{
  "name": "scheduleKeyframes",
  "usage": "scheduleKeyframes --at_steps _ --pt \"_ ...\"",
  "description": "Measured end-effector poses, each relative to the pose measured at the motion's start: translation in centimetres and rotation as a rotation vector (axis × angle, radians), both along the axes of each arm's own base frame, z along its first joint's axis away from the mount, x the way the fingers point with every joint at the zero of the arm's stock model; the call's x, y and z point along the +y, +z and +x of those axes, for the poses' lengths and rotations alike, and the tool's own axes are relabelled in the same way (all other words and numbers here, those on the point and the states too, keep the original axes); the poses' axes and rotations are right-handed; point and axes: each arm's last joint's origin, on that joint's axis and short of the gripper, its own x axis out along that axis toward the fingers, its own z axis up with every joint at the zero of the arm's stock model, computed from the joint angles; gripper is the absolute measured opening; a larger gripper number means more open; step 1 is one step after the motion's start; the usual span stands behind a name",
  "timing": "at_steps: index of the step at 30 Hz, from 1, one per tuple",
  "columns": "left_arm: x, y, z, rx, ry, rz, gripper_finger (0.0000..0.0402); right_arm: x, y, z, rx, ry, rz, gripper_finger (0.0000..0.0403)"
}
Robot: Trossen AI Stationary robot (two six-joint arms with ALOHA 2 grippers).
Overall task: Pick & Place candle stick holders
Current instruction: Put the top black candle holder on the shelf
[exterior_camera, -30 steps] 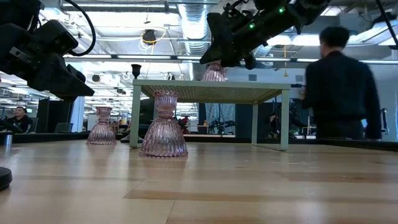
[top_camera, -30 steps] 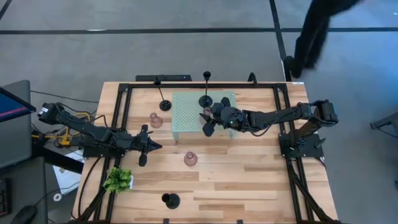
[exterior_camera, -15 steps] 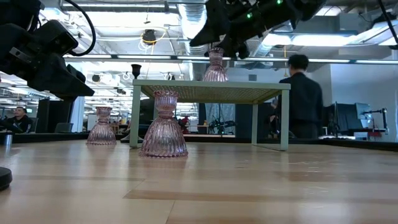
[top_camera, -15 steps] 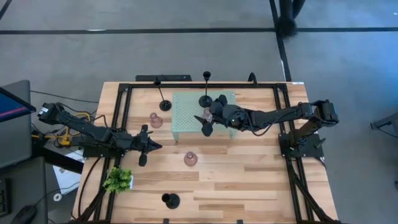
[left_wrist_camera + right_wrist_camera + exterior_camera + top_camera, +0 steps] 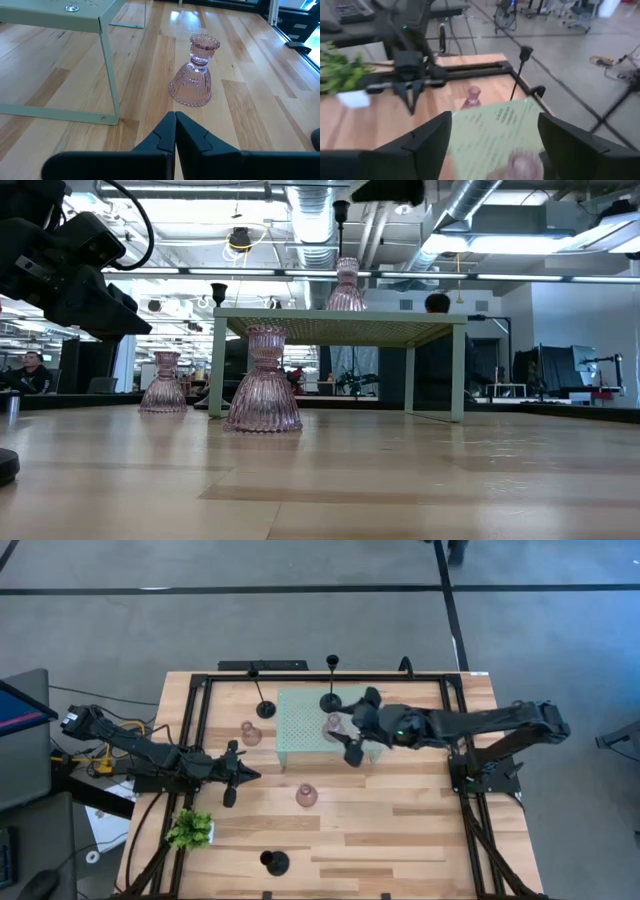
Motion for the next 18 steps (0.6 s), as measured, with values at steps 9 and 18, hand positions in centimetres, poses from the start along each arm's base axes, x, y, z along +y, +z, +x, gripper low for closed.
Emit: scheduleKeyframes --at_steps 9,18 --pt "0.0 0.0 0.0 0.000 0.000 0.001 0.0008 3.1 0.4 -4.9 0.154 0.012 0.064 0.0167" --pt "0.0 0.0 0.0 0.000 -0.001 0.002 0.0008 6.9 -2.9 -6.3 0.286 0.122 0.036 0.0010"
